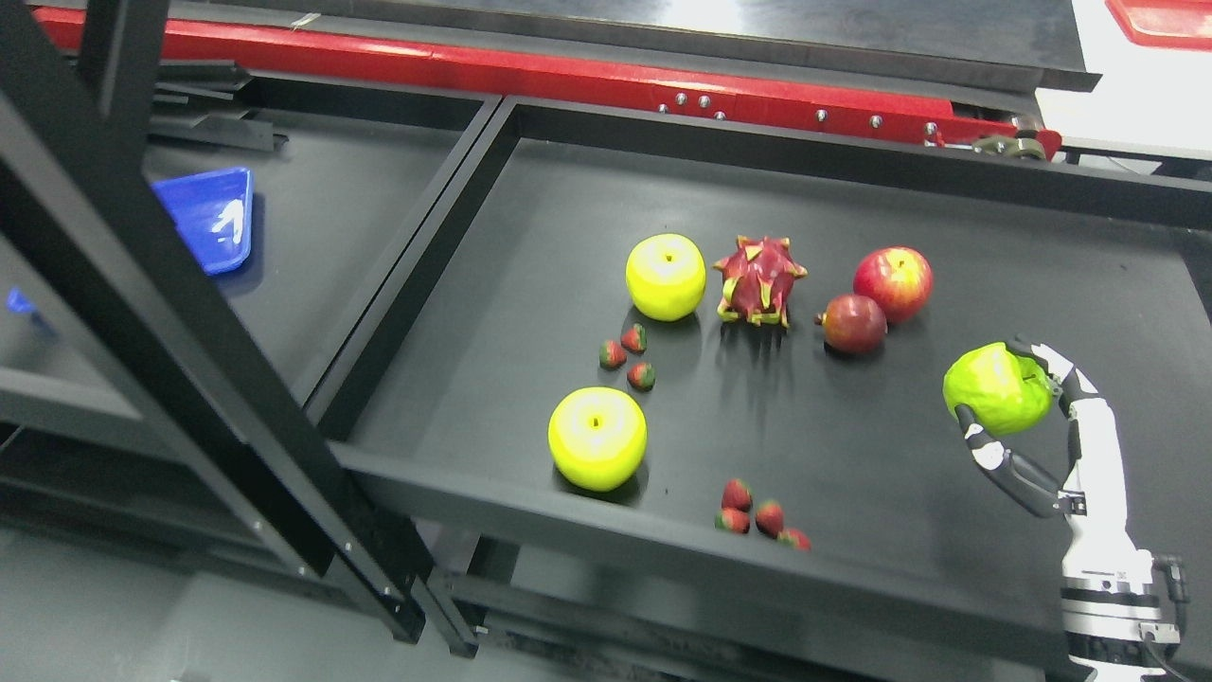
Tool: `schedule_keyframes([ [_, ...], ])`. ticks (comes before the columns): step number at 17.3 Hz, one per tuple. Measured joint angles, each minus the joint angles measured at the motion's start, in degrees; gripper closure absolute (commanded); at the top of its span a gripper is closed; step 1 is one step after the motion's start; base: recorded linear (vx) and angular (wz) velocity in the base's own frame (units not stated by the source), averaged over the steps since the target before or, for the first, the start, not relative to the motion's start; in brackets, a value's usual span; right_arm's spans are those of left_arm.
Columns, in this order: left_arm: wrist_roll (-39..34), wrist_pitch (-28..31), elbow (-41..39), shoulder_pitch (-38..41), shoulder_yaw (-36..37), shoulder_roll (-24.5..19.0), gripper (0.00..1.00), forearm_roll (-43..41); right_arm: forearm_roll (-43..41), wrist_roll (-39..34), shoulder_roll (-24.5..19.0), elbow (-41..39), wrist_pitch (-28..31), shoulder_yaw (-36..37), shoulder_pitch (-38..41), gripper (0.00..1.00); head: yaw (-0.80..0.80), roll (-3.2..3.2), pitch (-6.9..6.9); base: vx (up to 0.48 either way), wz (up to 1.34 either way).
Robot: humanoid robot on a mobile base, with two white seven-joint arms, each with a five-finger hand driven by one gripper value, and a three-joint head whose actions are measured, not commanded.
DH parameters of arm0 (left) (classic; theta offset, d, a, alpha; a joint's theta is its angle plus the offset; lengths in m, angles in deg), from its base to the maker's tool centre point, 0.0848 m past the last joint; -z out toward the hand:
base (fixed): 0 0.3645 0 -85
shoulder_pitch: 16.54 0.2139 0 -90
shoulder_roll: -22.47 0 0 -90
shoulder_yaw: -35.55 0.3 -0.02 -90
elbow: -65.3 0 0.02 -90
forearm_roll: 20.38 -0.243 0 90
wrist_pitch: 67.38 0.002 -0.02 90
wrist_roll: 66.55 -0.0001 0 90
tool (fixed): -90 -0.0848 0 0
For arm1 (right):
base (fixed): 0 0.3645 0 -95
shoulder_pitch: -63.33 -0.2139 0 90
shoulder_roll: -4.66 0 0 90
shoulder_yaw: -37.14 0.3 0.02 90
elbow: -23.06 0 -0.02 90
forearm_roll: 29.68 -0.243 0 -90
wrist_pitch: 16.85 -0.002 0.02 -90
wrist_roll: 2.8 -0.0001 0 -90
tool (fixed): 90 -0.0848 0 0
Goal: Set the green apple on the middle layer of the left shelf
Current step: 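Lower the green apple onto the shelf's middle layer near the red apples, then open the right hand to release the apple and withdraw it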
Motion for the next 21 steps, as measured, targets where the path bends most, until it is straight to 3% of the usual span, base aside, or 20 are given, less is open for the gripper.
schedule_keyframes([
  [4,0.01,0.00,0.00,0.00,0.00,0.00,0.00,0.00,-0.01,-0.54,0.00,-0.01,1.00,-0.37,0.28,1.00,0.00,0.00,0.00,0.255,0.00],
  [9,0.01,0.00,0.00,0.00,0.00,0.00,0.00,0.00,-0.02,-0.78,0.00,0.00,6.43,-3.16,1.90,1.00,0.00,0.00,0.00,0.212,-0.01],
  [16,0.01,0.00,-0.01,-0.01,0.00,0.00,0.00,0.00,-0.10,-3.93,0.00,0.00,6.21,-6.29,8.98,1.00,0.00,0.00,0.00,0.111,-0.20],
  [17,0.01,0.00,-0.01,0.00,0.00,0.00,0.00,0.00,-0.10,-5.05,0.00,0.00,5.77,-6.95,9.99,0.93,0.00,0.00,0.00,0.044,-0.15],
  [18,0.01,0.00,-0.01,-0.01,0.00,0.00,0.00,0.00,-0.10,-5.89,0.00,0.01,5.48,-7.54,10.81,0.43,0.00,0.00,-0.01,0.044,-0.15],
  [19,0.01,0.00,-0.01,0.00,0.00,0.00,0.00,0.00,-0.12,-6.99,0.00,0.02,5.45,-8.21,11.36,0.00,0.00,0.00,-0.01,0.031,-0.13],
  [21,0.01,0.00,-0.01,0.00,0.00,0.00,0.00,0.00,-0.19,-8.14,0.00,0.03,5.30,-9.42,11.85,0.00,0.00,0.00,-0.01,0.030,-0.10],
])
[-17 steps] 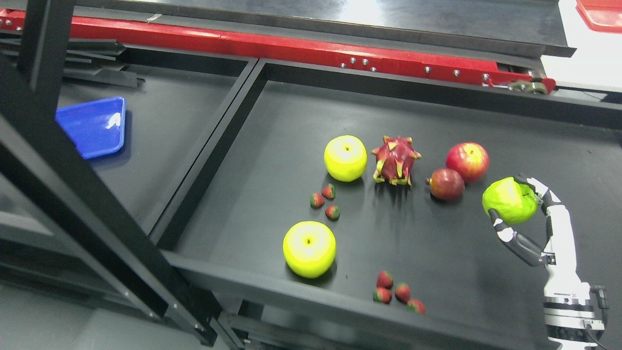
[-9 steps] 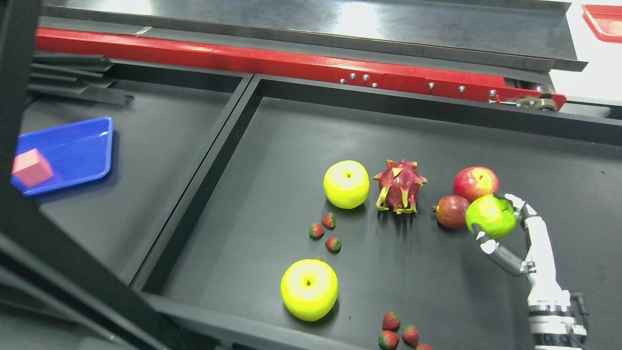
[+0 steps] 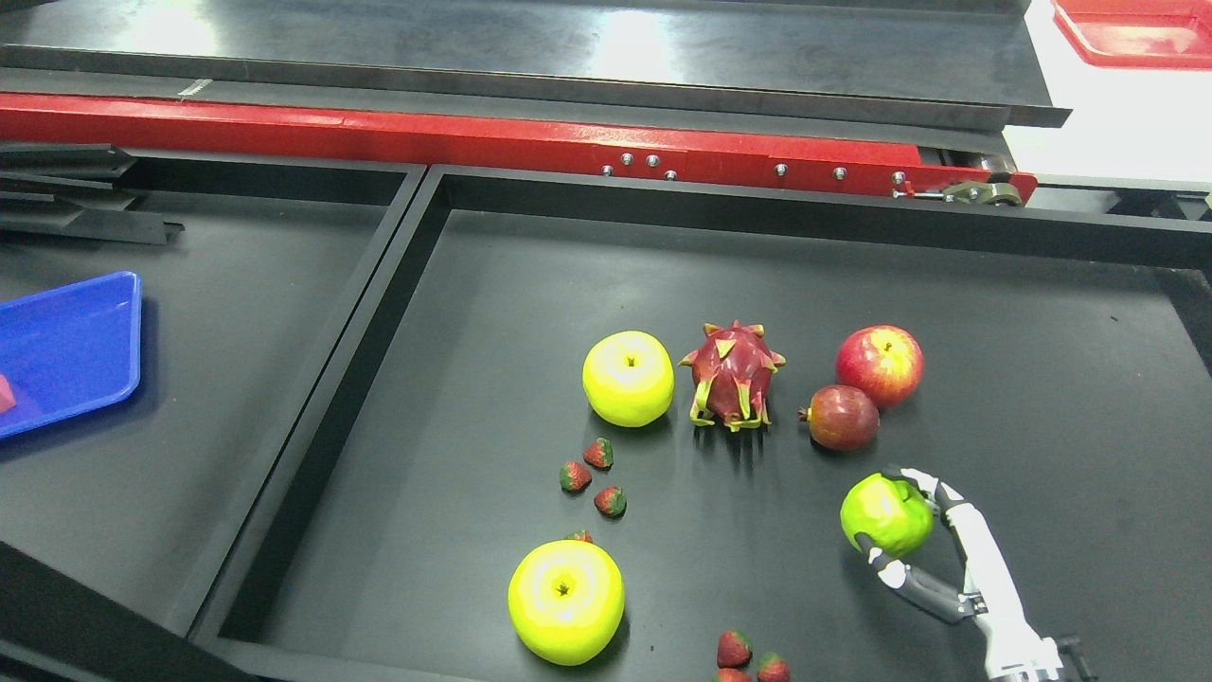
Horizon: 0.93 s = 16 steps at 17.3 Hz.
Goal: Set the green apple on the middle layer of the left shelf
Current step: 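Open the right hand to release the apple and withdraw it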
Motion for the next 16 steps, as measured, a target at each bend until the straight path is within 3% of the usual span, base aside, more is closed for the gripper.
schedule_keyframes([
  [4,0.00,0.00,0.00,0.01,0.00,0.00,0.00,0.00,-1.20,-0.21,0.00,0.00,-2.07,-1.07,0.37,0.00,0.00,0.00,0.00,0.005,-0.01],
  [11,0.00,0.00,0.00,0.01,0.00,0.00,0.00,0.00,-9.60,10.22,0.00,0.00,-3.64,-2.22,-1.49,0.00,0.00,0.00,0.00,0.000,0.00],
  [16,-0.01,0.00,0.00,0.01,0.00,0.00,0.00,0.00,-15.43,11.87,0.00,-0.01,-4.21,-3.21,-1.93,0.00,0.00,0.00,0.00,0.000,0.00],
])
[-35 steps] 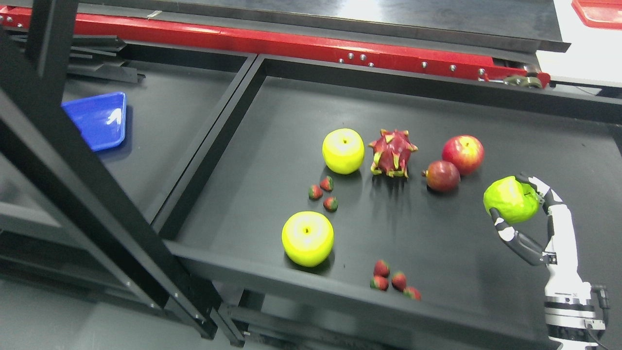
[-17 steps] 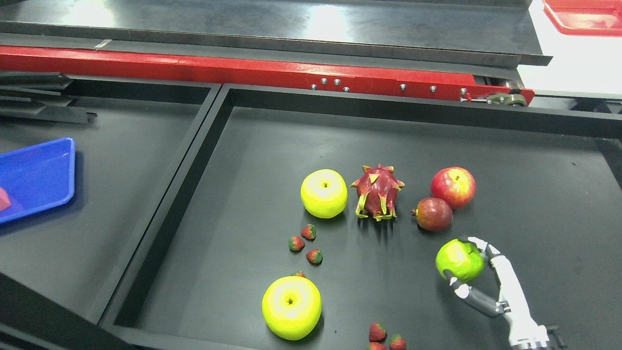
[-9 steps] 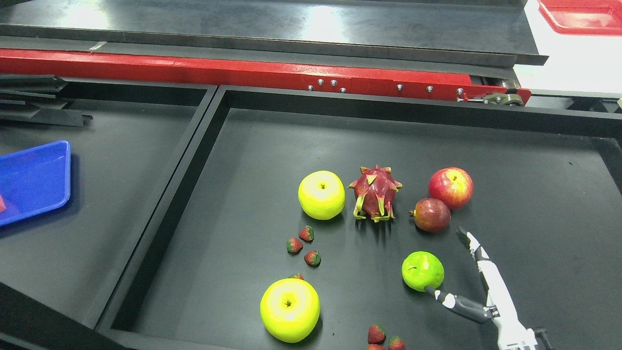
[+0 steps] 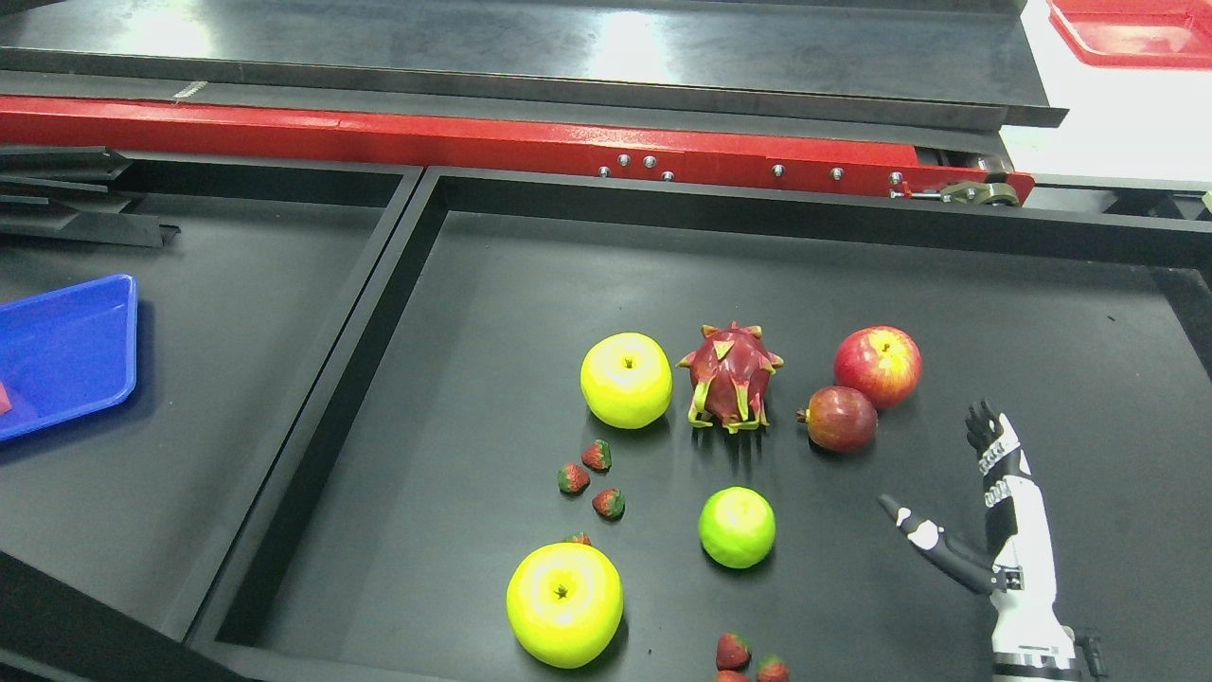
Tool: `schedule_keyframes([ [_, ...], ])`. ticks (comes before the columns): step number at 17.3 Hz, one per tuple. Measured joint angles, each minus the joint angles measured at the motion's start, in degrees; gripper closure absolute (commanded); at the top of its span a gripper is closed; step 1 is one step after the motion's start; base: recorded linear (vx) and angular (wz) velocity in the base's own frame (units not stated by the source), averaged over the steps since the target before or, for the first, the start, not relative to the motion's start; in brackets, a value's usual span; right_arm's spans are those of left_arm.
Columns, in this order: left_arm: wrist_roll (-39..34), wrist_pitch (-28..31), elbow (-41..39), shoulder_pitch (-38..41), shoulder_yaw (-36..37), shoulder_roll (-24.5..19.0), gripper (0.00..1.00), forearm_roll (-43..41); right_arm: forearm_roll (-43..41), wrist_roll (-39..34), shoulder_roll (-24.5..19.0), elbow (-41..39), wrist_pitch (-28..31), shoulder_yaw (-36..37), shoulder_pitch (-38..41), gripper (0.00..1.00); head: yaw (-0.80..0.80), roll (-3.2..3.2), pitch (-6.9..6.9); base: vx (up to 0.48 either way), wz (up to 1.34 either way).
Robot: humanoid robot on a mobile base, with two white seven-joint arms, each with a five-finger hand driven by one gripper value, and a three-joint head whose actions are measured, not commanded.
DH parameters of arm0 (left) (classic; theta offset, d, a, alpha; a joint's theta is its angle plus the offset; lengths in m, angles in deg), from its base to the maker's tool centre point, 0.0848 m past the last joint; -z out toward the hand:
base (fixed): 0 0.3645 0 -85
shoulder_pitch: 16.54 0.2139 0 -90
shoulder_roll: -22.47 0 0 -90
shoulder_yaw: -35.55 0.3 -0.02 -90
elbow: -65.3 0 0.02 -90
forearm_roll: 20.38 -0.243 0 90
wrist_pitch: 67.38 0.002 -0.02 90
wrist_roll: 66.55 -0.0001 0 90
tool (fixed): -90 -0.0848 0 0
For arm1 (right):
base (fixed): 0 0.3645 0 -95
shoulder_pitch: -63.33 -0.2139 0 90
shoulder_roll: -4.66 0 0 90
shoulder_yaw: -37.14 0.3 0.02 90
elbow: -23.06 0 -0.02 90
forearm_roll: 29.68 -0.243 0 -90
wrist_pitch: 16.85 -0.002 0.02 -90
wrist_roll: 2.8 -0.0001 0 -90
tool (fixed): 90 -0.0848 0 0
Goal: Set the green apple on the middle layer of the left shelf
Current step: 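Open the right hand to release the apple and withdraw it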
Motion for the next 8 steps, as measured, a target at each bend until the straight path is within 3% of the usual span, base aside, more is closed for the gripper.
schedule_keyframes([
  [8,-0.02,0.00,0.00,0.00,0.00,0.00,0.00,0.00,-2.82,0.31,0.00,-0.01,-0.08,-0.94,-0.05,0.00,0.00,0.00,0.00,0.000,0.00],
])
